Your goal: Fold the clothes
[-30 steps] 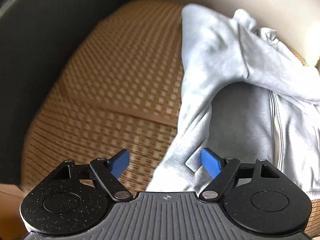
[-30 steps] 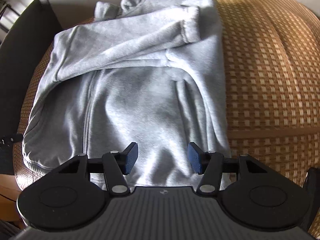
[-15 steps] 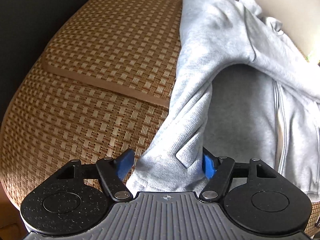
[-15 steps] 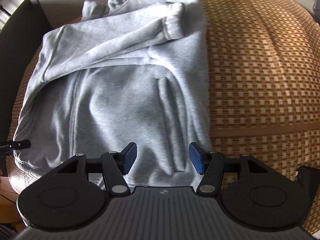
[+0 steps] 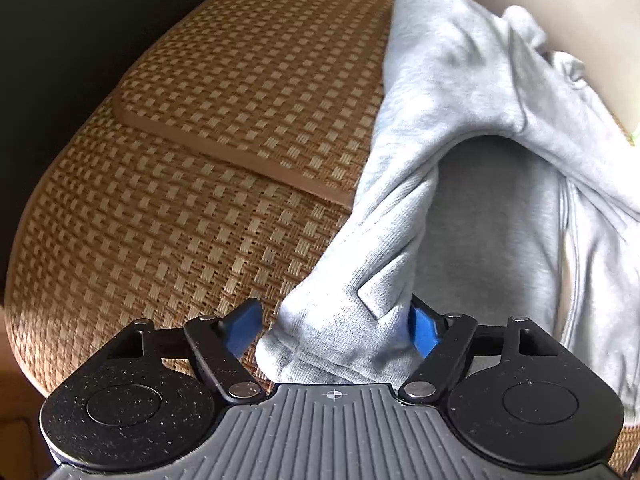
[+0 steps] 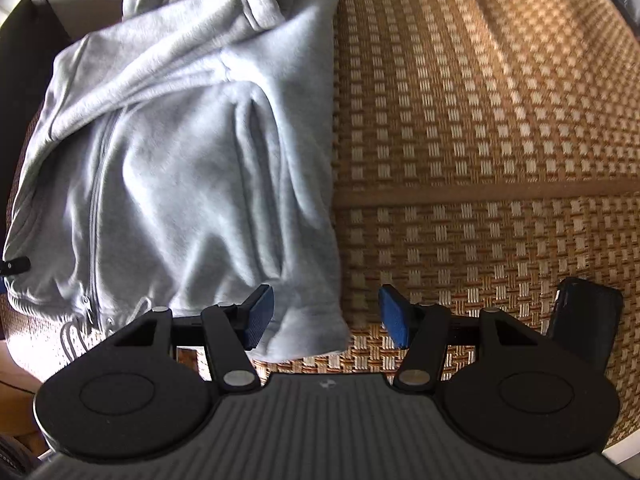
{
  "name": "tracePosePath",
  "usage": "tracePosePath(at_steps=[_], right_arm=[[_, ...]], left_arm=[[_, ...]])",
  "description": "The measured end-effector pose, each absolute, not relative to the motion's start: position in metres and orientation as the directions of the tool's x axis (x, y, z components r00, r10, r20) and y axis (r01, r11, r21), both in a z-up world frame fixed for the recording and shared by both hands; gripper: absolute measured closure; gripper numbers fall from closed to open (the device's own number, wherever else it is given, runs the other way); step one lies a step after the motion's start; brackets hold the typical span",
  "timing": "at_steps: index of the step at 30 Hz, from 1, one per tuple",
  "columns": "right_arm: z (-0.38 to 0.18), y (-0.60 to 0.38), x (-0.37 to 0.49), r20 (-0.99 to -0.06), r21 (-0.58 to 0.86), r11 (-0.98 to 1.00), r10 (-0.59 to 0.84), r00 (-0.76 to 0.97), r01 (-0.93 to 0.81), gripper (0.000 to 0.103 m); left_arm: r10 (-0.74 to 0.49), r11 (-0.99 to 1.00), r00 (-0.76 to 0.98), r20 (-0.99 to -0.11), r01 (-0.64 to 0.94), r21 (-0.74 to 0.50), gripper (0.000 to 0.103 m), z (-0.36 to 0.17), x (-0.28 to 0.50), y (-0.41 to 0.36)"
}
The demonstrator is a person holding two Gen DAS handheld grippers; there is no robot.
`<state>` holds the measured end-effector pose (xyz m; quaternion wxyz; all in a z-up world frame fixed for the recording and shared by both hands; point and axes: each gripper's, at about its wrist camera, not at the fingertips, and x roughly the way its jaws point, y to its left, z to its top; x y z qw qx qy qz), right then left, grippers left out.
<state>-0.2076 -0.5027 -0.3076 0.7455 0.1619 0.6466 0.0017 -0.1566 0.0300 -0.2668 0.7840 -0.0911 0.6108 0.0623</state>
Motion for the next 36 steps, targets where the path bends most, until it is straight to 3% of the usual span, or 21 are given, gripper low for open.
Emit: tracePosePath(at_steps=[8, 10, 12, 13, 17, 20, 25, 26, 27, 33, 35, 36], right_arm=[[-0.329, -0.517, -0.213, -0.939, 0.338, 0.914, 0.313, 0.141, 0.224, 0.040], [-0.333, -0.518, -0.215, -0.936, 0.348, 0.906, 0.322, 0.144, 0.240, 0.038], [-0.332, -0.515, -0.211, -0.937, 0.345, 0.913, 0.323, 0.133, 0.218, 0.047], [-0.332, -0.513, -0.209, -0.928, 0.370, 0.907, 0.350, 0.128, 0.202, 0.068], [-0.338, -0.508, -0.201, -0.926, 0.378, 0.908, 0.369, 0.081, 0.180, 0.071], [-0.331, -0.509, -0.199, -0.920, 0.391, 0.903, 0.383, 0.082, 0.180, 0.078], [-0.330, -0.507, -0.201, -0.928, 0.373, 0.906, 0.360, 0.097, 0.202, 0.078], [-0.330, -0.506, -0.202, -0.930, 0.368, 0.907, 0.354, 0.099, 0.207, 0.078], [-0.330, -0.506, -0.202, -0.932, 0.363, 0.908, 0.349, 0.102, 0.211, 0.078], [-0.330, -0.501, -0.205, -0.946, 0.323, 0.916, 0.302, 0.118, 0.237, 0.062], [-0.323, -0.498, -0.204, -0.957, 0.287, 0.928, 0.264, 0.123, 0.236, 0.050], [-0.315, -0.496, -0.203, -0.960, 0.270, 0.936, 0.243, 0.141, 0.227, 0.050]], left_arm=[[-0.005, 0.982, 0.260, -0.966, -0.180, -0.053, 0.018, -0.268, -0.165, 0.028], [0.002, 0.985, 0.257, -0.966, -0.167, -0.042, 0.022, -0.270, -0.163, 0.026], [0.012, 0.987, 0.260, -0.966, -0.160, -0.031, 0.031, -0.273, -0.161, 0.025], [0.010, 0.987, 0.263, -0.965, -0.156, -0.032, 0.032, -0.273, -0.161, 0.025], [-0.021, 0.990, 0.284, -0.959, -0.131, -0.060, 0.057, -0.264, -0.169, 0.027], [-0.049, 0.988, 0.298, -0.953, -0.128, -0.091, 0.063, -0.254, -0.169, 0.031], [-0.070, 0.984, 0.288, -0.955, -0.137, -0.114, 0.059, -0.253, -0.167, 0.035], [-0.066, 0.987, 0.280, -0.958, -0.124, -0.105, 0.054, -0.255, -0.165, 0.034], [-0.057, 0.990, 0.276, -0.959, -0.109, -0.090, 0.036, -0.256, -0.165, 0.031], [-0.046, 0.994, 0.264, -0.964, -0.082, -0.070, 0.034, -0.255, -0.166, 0.027], [-0.040, 0.993, 0.265, -0.963, -0.096, -0.067, 0.031, -0.244, -0.168, 0.030], [-0.039, 0.994, 0.274, -0.961, -0.091, -0.066, 0.030, -0.237, -0.169, 0.030]])
